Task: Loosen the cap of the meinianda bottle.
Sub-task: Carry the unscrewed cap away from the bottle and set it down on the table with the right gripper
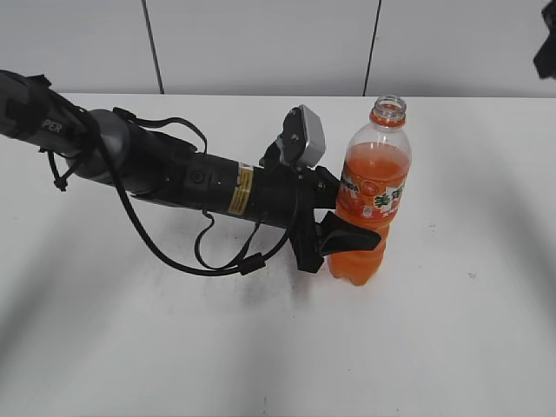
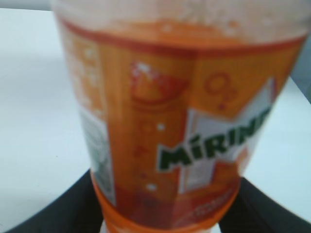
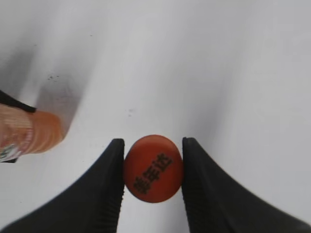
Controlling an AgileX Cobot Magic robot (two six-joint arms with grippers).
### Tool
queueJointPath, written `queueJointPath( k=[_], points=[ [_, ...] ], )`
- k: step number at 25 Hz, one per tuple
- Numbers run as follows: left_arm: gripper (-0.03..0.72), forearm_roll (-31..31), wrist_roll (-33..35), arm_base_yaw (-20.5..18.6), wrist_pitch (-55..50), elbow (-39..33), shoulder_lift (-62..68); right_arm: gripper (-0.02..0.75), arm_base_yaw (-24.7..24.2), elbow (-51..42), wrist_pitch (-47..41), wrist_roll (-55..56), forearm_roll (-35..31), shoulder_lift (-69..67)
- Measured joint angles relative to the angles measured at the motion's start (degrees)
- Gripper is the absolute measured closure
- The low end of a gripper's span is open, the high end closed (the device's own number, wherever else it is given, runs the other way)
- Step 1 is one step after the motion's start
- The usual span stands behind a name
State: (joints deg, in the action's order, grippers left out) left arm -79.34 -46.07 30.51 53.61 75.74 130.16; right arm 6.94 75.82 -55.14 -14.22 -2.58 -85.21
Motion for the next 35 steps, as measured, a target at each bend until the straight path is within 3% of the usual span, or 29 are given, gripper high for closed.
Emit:
queueJointPath(
  k=[7, 17, 27, 35],
  points=[
    [0.286, 5.60, 2.55, 0.24, -3.49, 0.00, 0.00, 0.470, -0.26, -16.37, 20.80, 7.02, 1.76, -2.26],
    [0.286, 11.36, 4.04, 0.12, -6.40, -0.06, 0.00, 0.470, -0.26, -17.79, 34.48, 7.66, 0.24, -17.81],
    [0.286, 12.54, 4.22, -0.05, -7.02, -0.06, 0.00, 0.470, -0.26, -17.93, 44.00, 8.92, -0.07, -25.61],
    [0.286, 12.54, 4.28, -0.05, -7.07, -0.06, 0.00, 0.462, -0.26, -17.93, 45.27, 9.23, -2.74, -28.30]
  ],
)
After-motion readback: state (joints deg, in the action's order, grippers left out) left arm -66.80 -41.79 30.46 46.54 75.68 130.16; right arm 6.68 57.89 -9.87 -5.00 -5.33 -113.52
